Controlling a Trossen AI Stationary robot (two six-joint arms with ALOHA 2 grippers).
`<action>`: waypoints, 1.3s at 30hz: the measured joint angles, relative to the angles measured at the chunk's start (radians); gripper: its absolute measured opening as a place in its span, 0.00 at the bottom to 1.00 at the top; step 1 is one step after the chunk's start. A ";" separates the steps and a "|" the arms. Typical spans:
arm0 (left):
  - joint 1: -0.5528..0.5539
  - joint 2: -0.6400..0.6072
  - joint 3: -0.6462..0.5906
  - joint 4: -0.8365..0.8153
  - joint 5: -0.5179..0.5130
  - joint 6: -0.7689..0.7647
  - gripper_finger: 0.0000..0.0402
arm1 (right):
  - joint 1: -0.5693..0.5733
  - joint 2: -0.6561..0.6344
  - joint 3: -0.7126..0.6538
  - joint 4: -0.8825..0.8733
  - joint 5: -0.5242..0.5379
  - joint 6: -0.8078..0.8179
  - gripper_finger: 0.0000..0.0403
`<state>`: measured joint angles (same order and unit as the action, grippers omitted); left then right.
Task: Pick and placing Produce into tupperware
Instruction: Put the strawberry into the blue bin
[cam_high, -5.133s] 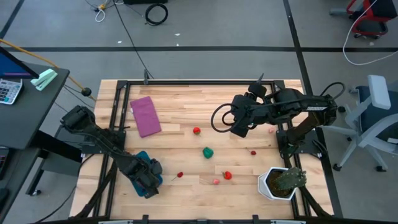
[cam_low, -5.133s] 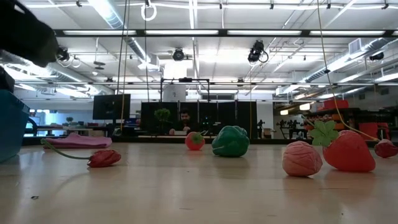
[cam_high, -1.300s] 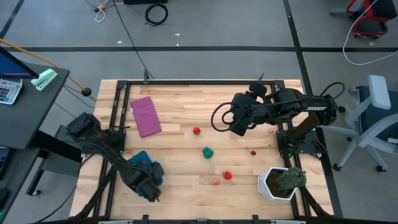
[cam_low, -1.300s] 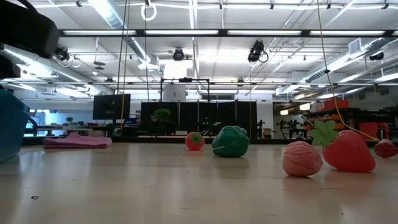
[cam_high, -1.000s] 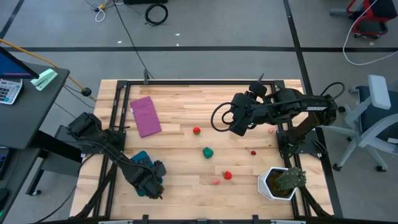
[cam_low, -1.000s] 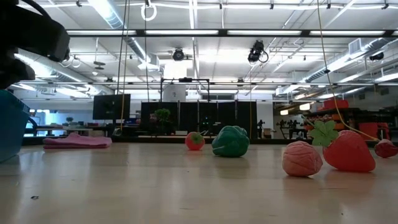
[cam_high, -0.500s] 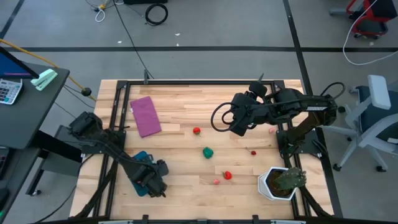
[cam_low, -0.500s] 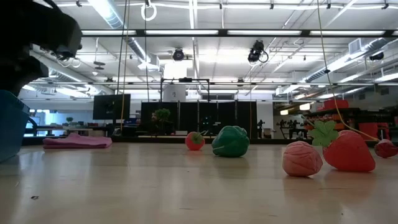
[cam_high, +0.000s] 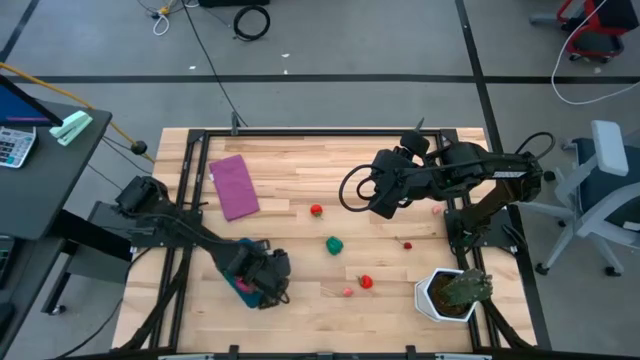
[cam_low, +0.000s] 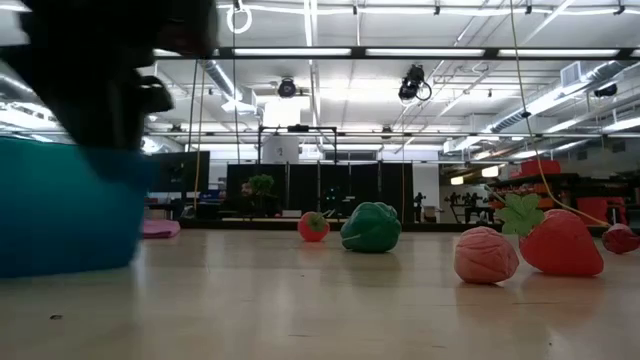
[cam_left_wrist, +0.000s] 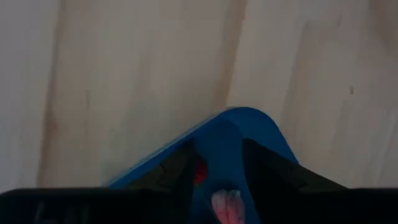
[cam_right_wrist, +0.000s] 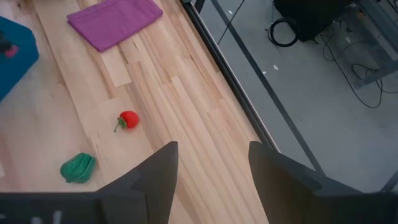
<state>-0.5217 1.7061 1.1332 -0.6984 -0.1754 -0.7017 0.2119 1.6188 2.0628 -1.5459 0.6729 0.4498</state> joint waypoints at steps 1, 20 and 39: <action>0.017 0.000 0.000 0.018 -0.001 0.031 0.33 | 0.000 0.000 0.000 0.000 0.000 0.000 0.51; 0.225 0.001 0.280 -0.279 0.038 0.350 0.27 | 0.042 0.000 -0.013 0.020 -0.056 -0.084 0.51; 0.245 0.000 0.965 -0.840 -0.283 0.488 0.25 | 0.068 -0.003 -1.020 1.381 -0.263 -0.439 0.51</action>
<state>-0.2766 1.7057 2.0977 -1.5387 -0.4581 -0.2137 0.2802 1.6161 1.0428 -0.1651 0.4098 0.0106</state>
